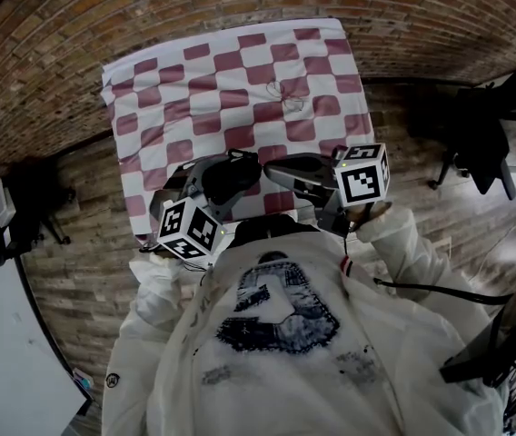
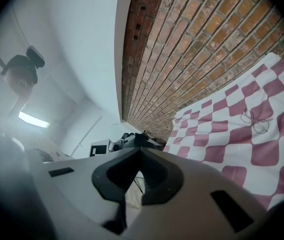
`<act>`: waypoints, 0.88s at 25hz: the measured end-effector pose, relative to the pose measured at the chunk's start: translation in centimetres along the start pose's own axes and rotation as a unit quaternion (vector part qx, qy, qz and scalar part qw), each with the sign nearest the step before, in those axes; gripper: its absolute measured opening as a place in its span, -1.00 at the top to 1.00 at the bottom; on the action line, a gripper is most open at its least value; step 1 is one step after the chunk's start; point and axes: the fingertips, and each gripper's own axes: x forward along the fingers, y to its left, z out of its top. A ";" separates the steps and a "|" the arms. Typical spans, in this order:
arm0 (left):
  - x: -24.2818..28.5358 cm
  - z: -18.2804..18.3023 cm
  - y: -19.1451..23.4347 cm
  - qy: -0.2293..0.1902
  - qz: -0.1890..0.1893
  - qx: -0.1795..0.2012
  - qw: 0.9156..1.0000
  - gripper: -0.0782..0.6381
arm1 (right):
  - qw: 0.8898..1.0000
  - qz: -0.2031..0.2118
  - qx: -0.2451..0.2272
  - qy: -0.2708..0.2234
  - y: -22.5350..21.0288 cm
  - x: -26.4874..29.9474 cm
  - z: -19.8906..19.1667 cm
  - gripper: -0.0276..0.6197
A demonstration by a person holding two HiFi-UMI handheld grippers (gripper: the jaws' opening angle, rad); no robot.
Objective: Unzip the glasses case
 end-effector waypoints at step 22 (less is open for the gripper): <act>1.8 -1.8 1.0 0.087 0.032 0.010 0.996 0.06 | 0.998 -0.058 -0.019 0.013 -1.2 0.6 0.3 0.88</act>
